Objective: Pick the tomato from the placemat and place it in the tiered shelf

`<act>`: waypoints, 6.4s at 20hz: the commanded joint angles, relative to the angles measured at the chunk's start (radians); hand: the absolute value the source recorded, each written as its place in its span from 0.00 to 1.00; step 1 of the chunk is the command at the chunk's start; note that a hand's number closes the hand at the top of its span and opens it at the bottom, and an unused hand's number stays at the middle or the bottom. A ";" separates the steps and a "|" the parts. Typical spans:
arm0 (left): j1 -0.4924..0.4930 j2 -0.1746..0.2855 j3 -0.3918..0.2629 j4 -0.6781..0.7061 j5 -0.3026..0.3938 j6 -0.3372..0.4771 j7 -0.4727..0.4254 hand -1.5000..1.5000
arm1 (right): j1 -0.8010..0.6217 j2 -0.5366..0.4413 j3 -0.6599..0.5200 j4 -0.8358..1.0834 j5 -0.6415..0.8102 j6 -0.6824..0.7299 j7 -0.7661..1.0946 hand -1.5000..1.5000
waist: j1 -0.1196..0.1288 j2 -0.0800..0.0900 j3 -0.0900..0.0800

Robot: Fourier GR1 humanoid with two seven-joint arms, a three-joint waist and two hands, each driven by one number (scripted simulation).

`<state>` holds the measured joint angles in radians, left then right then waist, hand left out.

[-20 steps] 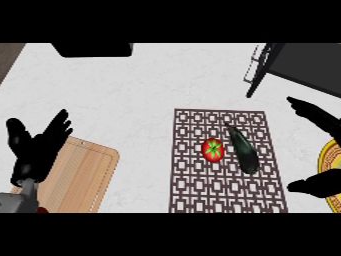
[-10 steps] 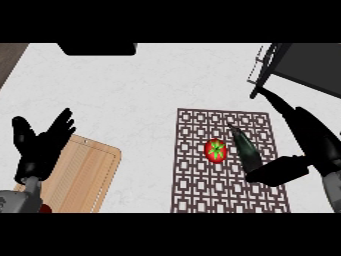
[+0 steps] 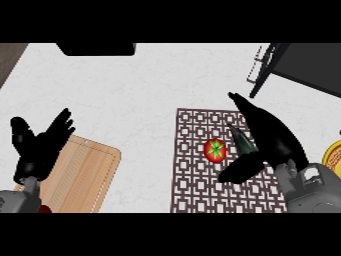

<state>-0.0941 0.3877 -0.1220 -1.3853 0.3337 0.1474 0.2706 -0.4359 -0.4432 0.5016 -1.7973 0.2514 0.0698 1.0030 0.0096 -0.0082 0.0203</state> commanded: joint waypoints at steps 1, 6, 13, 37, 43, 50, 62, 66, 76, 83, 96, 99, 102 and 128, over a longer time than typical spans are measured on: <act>-0.006 -0.058 -0.009 0.062 -0.010 0.016 -0.003 0.50 | -0.015 0.040 0.030 0.073 0.045 0.028 0.033 0.00 | -0.006 0.010 -0.021; 0.069 -0.034 0.006 0.010 -0.008 0.000 -0.012 0.50 | -0.001 0.081 0.059 0.047 0.117 0.020 0.144 0.00 | -0.007 0.006 -0.021; 0.076 -0.060 0.003 0.051 -0.025 -0.015 -0.052 0.50 | 0.024 0.132 0.077 0.126 0.221 0.005 0.101 0.00 | -0.010 0.009 -0.021; 0.039 -0.056 0.052 0.005 -0.037 -0.021 0.046 0.50 | 0.066 0.254 0.014 0.433 0.438 -0.114 -0.152 0.00 | -0.006 0.009 -0.020; 0.040 -0.075 0.055 0.040 -0.051 -0.037 0.013 0.50 | 0.029 0.319 0.013 0.512 0.469 -0.121 -0.188 0.00 | -0.007 0.010 -0.021; 0.084 -0.083 0.038 -0.027 -0.059 -0.035 0.025 0.50 | 0.005 0.315 0.041 0.639 0.425 0.000 -0.356 1.00 | 0.002 0.010 -0.020; 0.054 -0.112 0.049 0.016 -0.093 -0.004 0.023 0.50 | 0.075 0.353 0.012 0.372 0.506 -0.109 -0.319 1.00 | -0.018 0.005 -0.021; 0.070 -0.074 0.076 0.000 -0.054 -0.059 0.020 0.50 | 0.006 0.328 -0.199 0.405 0.433 -0.139 -0.244 1.00 | -0.014 0.009 -0.021; 0.095 -0.081 0.086 0.015 -0.049 -0.072 -0.001 0.50 | -0.177 0.234 -0.251 -0.015 0.615 -0.035 0.067 1.00 | -0.035 -0.003 -0.023; 0.113 -0.073 0.098 0.010 -0.049 -0.077 -0.006 0.50 | -0.357 0.141 -0.436 -0.120 0.554 0.198 0.200 1.00 | -0.027 -0.001 -0.023; 0.071 -0.102 0.070 0.021 -0.088 -0.062 -0.002 0.50 | -0.614 -0.059 -0.713 0.198 0.489 0.233 0.059 1.00 | -0.007 0.009 -0.021; 0.042 -0.104 0.064 0.014 -0.086 -0.060 0.026 0.50 | -0.724 -0.130 -0.753 0.354 0.481 0.239 -0.002 1.00 | 0.005 0.013 -0.022; 0.047 -0.096 0.080 -0.005 -0.078 -0.061 0.039 0.50 | -0.647 -0.164 -0.782 0.348 0.427 0.285 -0.066 1.00 | -0.008 0.009 -0.021; 0.040 -0.116 0.076 -0.012 -0.102 -0.064 0.044 0.50 | -0.711 -0.262 -0.787 1.036 0.525 -0.025 -0.636 1.00 | 0.015 0.016 -0.020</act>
<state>-0.0786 0.3126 -0.0369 -1.4314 0.2317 0.0736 0.3157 -1.1534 -0.6994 -0.2746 -0.8264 0.7764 0.0985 0.4594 0.0284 -0.0017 0.0187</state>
